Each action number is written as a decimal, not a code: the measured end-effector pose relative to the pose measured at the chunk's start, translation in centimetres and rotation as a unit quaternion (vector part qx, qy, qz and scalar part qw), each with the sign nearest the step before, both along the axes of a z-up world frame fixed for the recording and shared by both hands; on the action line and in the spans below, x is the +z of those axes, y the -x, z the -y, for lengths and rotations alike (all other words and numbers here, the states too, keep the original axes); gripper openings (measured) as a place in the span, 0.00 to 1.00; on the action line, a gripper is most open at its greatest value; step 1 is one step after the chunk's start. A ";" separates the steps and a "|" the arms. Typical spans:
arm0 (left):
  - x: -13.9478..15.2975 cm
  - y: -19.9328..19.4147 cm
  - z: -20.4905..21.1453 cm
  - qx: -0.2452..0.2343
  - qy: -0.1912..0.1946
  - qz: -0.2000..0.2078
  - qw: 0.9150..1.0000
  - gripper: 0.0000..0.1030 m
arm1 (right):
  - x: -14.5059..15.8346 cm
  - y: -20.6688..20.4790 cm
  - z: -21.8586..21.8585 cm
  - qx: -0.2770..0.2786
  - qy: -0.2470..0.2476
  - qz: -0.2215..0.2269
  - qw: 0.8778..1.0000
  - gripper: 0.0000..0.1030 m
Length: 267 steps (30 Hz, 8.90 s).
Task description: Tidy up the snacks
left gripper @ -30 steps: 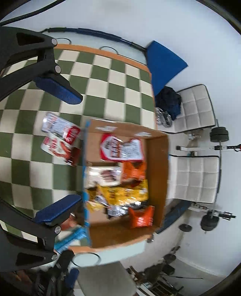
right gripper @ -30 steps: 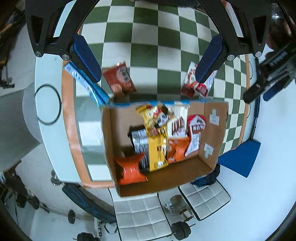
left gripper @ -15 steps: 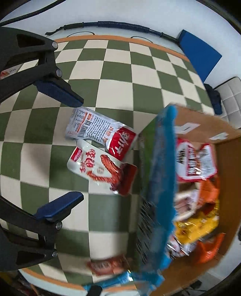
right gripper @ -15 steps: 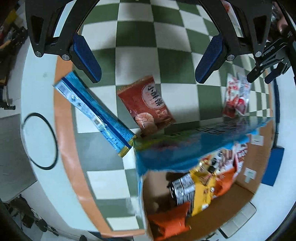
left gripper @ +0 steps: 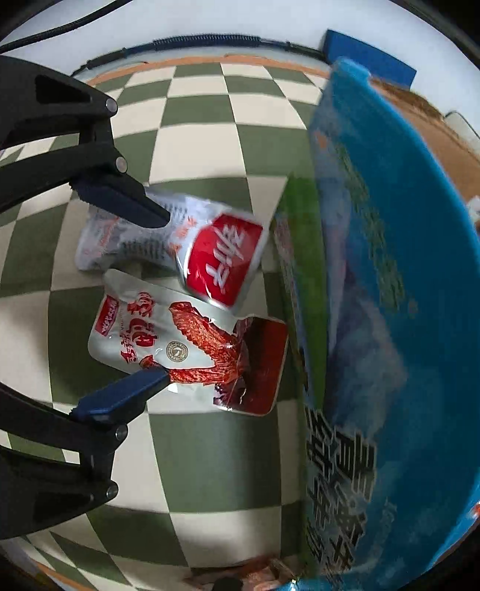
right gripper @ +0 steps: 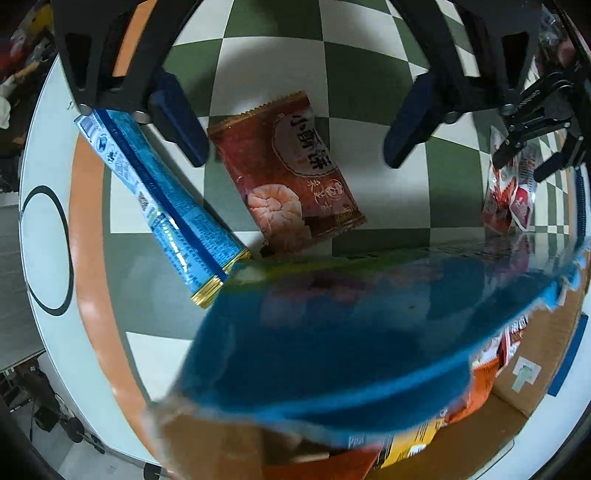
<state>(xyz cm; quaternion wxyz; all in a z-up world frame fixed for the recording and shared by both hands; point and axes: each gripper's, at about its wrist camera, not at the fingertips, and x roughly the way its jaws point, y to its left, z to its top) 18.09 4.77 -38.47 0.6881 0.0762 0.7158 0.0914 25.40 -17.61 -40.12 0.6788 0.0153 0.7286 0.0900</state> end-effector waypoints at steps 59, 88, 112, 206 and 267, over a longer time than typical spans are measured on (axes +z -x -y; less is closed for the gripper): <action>-0.1 3.4 -4.7 0.077 0.053 -0.063 0.994 0.67 | -1.7 5.1 2.0 -0.068 -0.030 -0.093 0.993 0.77; -1.6 2.7 -4.4 0.099 0.072 -0.053 0.991 0.36 | -2.1 6.1 -2.6 0.018 0.060 -0.071 0.995 0.64; 0.5 4.9 -2.6 0.107 0.070 -0.040 0.991 0.28 | -1.3 8.7 -4.4 0.030 0.048 -0.068 0.996 0.60; 4.6 -27.9 -3.3 0.125 0.159 -0.074 0.976 0.33 | 5.7 -16.5 -3.0 -0.037 0.009 -0.046 0.998 0.60; 24.3 -3.6 3.7 0.087 0.055 0.236 0.966 0.95 | 22.5 -2.5 1.8 0.001 -0.069 0.151 0.986 0.97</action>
